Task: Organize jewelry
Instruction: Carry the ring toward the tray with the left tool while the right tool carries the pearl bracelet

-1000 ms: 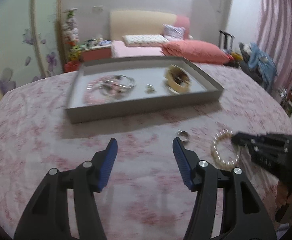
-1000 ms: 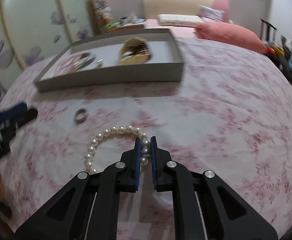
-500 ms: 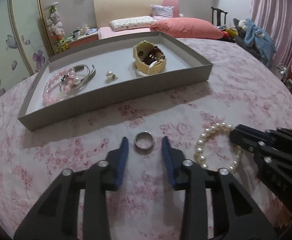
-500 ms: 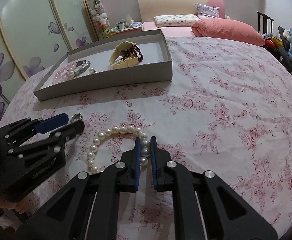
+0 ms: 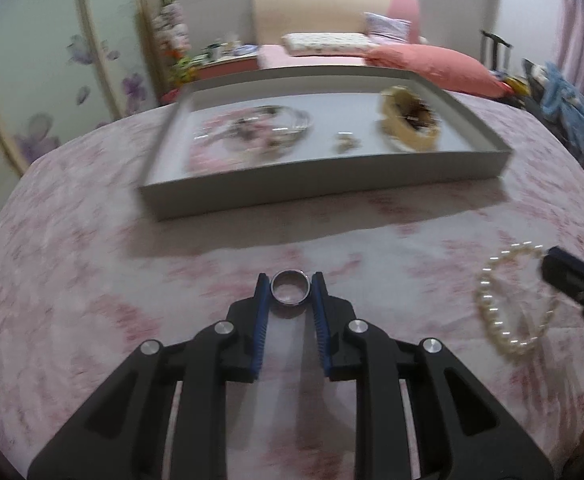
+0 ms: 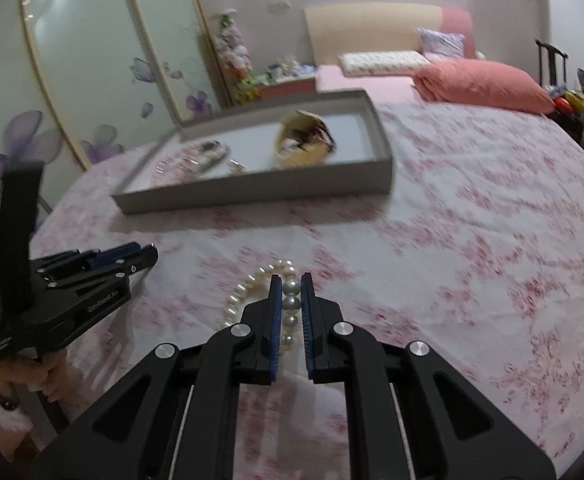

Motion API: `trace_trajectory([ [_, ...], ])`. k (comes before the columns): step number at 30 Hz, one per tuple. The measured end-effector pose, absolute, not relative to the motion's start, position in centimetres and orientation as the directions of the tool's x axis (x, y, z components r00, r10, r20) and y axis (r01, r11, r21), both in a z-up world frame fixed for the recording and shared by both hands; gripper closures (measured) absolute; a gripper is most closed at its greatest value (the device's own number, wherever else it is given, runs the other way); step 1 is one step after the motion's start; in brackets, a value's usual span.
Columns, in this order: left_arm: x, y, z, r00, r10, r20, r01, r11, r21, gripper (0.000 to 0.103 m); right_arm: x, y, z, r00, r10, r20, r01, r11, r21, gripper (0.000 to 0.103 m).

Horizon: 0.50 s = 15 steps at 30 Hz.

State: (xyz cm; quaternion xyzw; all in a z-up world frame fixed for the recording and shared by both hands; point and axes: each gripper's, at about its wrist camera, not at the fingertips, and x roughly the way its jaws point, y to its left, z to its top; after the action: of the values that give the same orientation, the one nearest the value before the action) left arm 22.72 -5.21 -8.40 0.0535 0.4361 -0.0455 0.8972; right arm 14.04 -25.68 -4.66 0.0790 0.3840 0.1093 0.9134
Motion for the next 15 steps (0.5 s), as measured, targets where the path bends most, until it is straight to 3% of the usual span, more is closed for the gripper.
trace_trajectory([
  [7,21.2,-0.9,-6.6,0.678,0.012,-0.735,0.013,1.0,0.028,0.081,13.4,-22.4,-2.7,0.718,0.32,-0.618,-0.249,0.947,0.201,0.092],
  [15,18.5,-0.8,-4.3,0.786,0.074,-0.614,-0.031,0.996,0.081,0.081,13.3,-20.5,-1.5,0.755,0.319,-0.573,-0.269,0.947,0.173,0.092],
])
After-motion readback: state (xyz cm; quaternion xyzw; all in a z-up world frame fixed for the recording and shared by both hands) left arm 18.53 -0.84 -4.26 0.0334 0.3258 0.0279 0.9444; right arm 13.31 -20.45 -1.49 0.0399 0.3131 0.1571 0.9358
